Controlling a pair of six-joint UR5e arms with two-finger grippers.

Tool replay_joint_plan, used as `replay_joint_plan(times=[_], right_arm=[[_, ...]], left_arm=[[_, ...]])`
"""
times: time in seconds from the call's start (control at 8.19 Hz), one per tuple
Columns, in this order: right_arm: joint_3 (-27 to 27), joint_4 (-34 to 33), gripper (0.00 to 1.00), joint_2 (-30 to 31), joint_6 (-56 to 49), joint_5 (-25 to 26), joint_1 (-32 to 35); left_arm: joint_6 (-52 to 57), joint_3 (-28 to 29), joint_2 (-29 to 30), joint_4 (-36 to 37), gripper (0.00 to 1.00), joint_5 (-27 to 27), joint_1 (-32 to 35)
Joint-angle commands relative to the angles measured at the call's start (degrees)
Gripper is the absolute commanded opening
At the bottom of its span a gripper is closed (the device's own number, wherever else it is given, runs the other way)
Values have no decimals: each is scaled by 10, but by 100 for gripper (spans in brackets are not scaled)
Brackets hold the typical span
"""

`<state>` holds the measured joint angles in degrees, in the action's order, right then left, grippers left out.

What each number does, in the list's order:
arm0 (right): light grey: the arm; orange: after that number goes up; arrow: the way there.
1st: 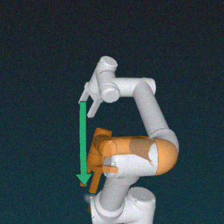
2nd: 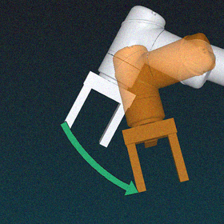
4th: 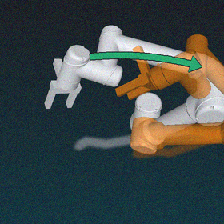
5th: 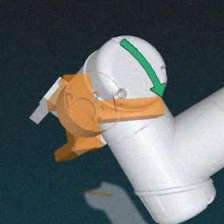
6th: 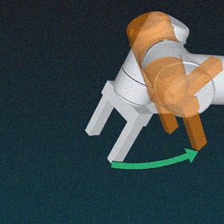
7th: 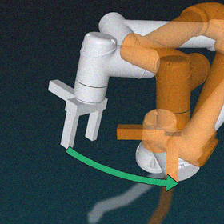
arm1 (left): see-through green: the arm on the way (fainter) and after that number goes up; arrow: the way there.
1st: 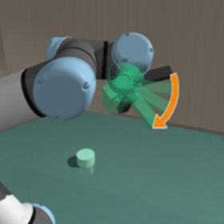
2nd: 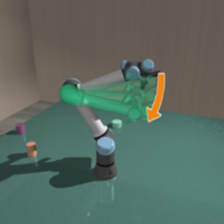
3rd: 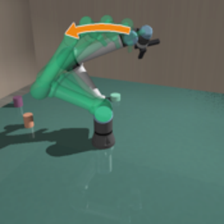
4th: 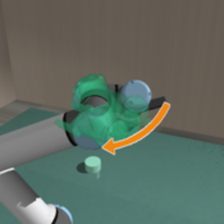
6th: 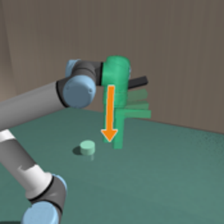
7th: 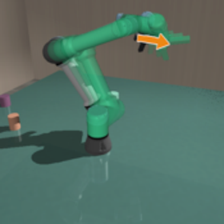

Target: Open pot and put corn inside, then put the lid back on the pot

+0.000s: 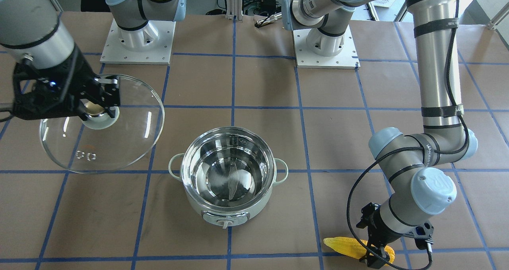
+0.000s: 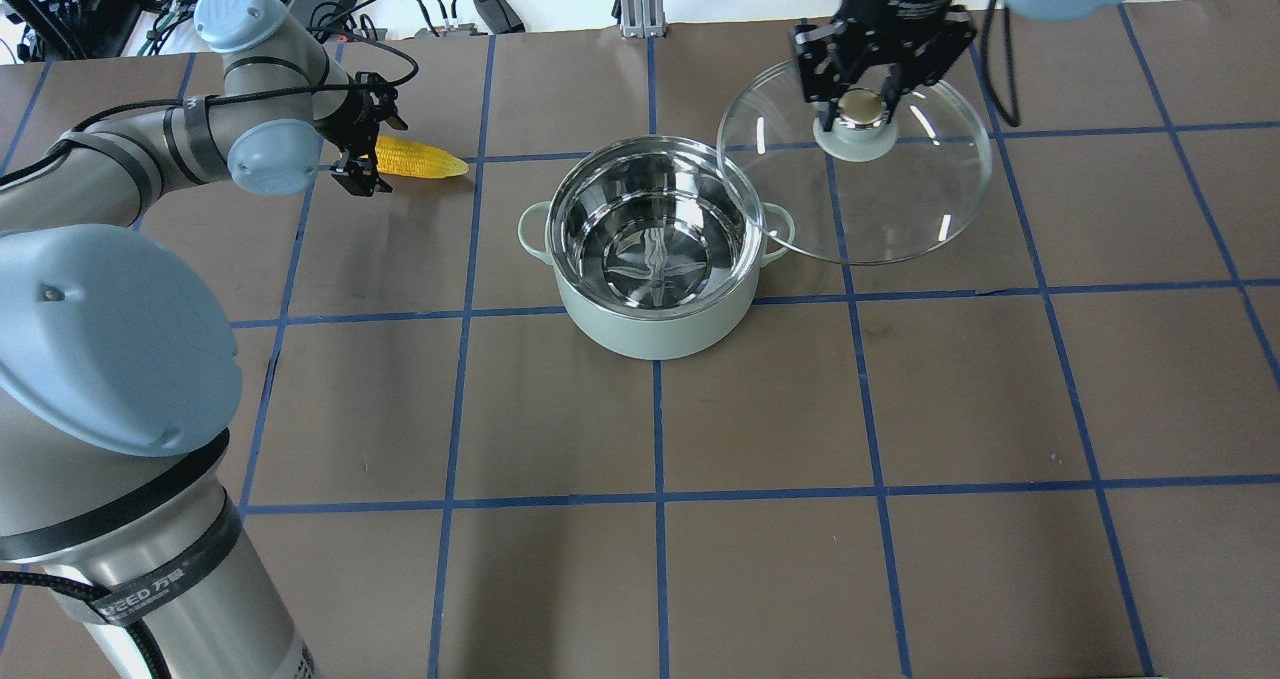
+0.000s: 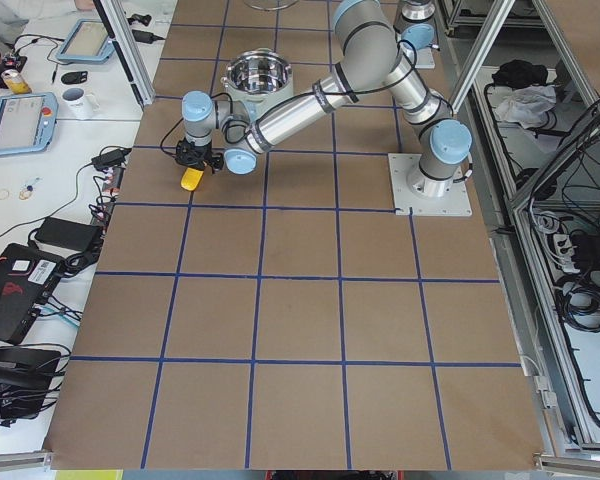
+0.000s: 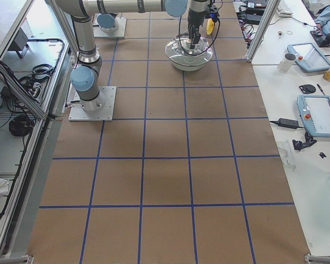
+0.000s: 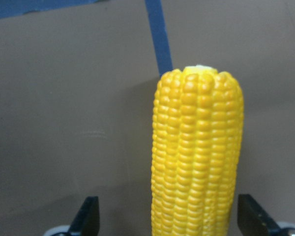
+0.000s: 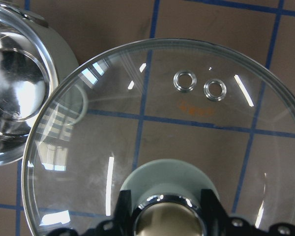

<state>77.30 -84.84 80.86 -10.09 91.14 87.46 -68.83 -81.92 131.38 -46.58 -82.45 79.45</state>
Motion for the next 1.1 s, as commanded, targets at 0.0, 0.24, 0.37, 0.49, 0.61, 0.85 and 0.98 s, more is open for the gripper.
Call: replay_joint_plan(times=[0.0,0.24,0.37,0.49,0.61,0.85,0.98], right_arm=[[13,24,6,20,-144,37,-96],[18,22,5,18,-179,27,-129],[19,22,5,18,-187,27,-131],[19,20,5,18,-189,27,-131],[19,20,5,18,-189,27,-132],[19,20,5,18,-189,26,-132],[19,20,5,18,-189,27,-132]], left_arm=[[-10,0,8,0,26,0,0],[-21,1,3,0,0,2,0],[-23,1,-2,0,0,3,0],[-32,3,-15,0,0,2,0],[-57,2,-46,0,0,2,0],[-107,-1,-115,-11,0,14,20],[-160,-1,-146,-34,0,16,47]])
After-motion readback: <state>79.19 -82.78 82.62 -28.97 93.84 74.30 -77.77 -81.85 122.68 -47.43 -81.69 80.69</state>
